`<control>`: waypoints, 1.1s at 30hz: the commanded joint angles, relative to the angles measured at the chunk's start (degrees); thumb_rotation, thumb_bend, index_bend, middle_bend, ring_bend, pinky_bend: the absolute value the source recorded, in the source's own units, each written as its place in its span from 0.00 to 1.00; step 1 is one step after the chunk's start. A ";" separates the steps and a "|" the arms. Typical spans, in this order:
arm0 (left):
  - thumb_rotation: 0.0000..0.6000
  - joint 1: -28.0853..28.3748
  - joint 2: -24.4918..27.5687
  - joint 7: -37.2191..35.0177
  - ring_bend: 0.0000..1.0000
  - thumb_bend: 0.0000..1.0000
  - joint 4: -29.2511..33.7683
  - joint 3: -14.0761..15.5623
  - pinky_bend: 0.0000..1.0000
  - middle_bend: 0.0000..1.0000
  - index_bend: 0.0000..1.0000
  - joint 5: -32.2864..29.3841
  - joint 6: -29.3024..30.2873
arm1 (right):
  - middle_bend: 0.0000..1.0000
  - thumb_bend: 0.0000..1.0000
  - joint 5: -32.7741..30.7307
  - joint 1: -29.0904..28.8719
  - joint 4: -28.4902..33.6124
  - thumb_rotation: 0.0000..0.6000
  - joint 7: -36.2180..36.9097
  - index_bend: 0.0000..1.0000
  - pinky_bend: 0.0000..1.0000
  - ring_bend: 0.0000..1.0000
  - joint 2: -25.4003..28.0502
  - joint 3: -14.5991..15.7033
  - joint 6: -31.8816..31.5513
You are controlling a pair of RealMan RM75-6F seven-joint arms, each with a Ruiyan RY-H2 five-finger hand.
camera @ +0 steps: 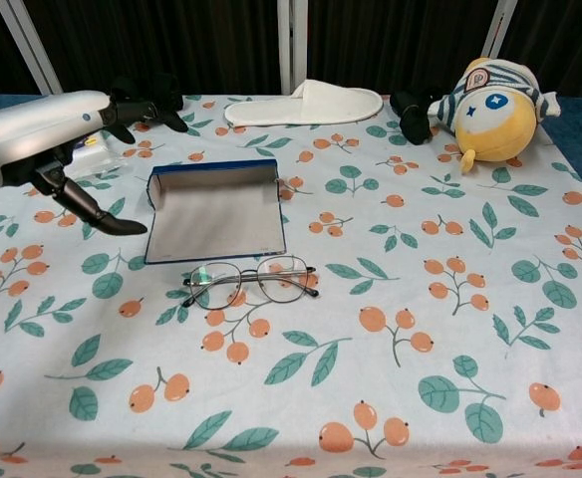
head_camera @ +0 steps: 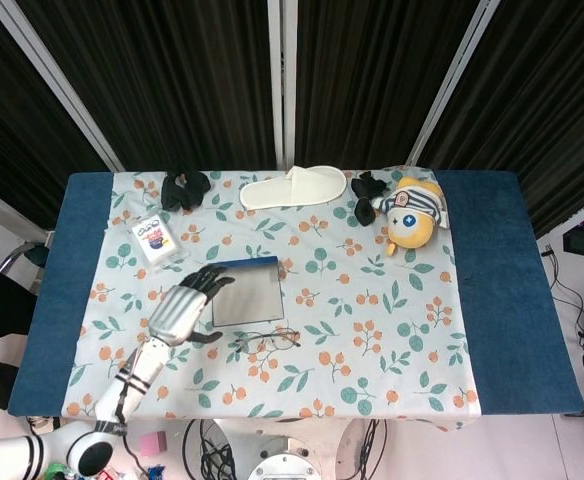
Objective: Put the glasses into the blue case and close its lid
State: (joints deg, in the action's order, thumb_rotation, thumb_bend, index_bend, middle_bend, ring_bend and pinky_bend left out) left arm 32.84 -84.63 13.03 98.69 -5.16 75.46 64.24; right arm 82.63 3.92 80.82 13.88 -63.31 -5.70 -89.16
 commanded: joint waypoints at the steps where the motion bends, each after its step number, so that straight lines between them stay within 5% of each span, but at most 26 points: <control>1: 1.00 -0.64 0.43 2.82 0.05 0.16 4.60 1.80 0.18 0.07 0.22 -0.16 -0.87 | 0.00 0.25 0.73 0.01 0.11 1.00 -0.38 0.00 0.00 0.00 -0.39 0.36 -0.47; 6: 0.99 1.30 -3.15 7.89 0.05 0.18 4.91 2.26 0.18 0.07 0.25 -4.45 -4.83 | 0.00 0.25 0.24 0.21 -0.44 1.00 0.33 0.00 0.00 0.00 -0.58 0.51 -0.15; 17: 1.00 6.20 -12.90 14.57 0.05 0.26 -1.89 -1.76 0.18 0.07 0.29 -14.09 -7.81 | 0.00 0.25 -0.97 0.81 -1.56 1.00 2.22 0.00 0.00 0.00 -0.09 0.15 -0.19; 33: 1.00 9.57 -15.58 17.26 0.05 0.35 -5.57 -3.91 0.18 0.08 0.42 -22.24 -8.76 | 0.00 0.24 -1.49 0.28 -3.07 1.00 3.30 0.00 0.00 0.00 -0.39 0.09 1.49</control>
State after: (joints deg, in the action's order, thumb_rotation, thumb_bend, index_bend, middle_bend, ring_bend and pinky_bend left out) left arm 42.36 -100.16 30.26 93.17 -9.05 53.27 55.48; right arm 81.15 4.20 77.74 17.17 -63.70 -5.61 -87.68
